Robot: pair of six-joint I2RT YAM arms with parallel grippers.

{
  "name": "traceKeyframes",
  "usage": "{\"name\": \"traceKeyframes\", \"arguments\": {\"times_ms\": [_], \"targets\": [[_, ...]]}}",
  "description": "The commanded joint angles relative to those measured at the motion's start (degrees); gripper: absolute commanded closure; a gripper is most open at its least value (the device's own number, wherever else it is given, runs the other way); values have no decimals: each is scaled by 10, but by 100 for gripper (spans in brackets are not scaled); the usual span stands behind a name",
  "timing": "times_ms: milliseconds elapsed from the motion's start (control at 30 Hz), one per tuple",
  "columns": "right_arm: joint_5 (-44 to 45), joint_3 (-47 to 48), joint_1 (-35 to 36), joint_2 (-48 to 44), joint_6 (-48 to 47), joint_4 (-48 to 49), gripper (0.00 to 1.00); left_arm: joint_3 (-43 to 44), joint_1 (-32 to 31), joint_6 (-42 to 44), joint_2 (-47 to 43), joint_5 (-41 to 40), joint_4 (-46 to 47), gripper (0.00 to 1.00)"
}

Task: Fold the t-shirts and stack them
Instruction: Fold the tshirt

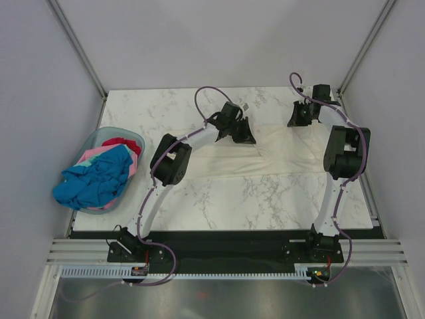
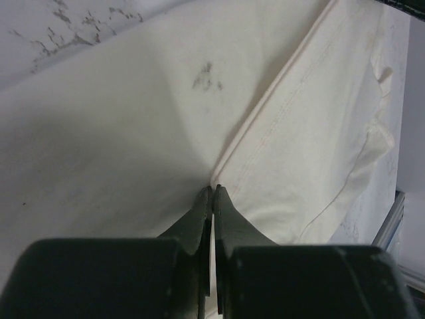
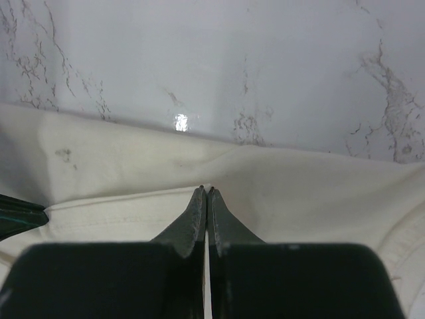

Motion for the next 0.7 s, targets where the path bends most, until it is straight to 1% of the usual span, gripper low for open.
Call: {"name": "traceKeyframes", "arguments": {"times_ms": [0,267,467,667], "targets": [[10,19,5,-16,-18,26,100,-16,-4,-5,-62,-31,11,98],[24,12,9,-25,-25,46,100,-36,-4,-16,-80,-50,23,98],[13,-5,11,-35,-18,95,100,-52,-4,-17,-86,-53,28,98],[6,-3,18,-21,-21,105,100,-71,-4,-9,-94,-61,28,98]]}}
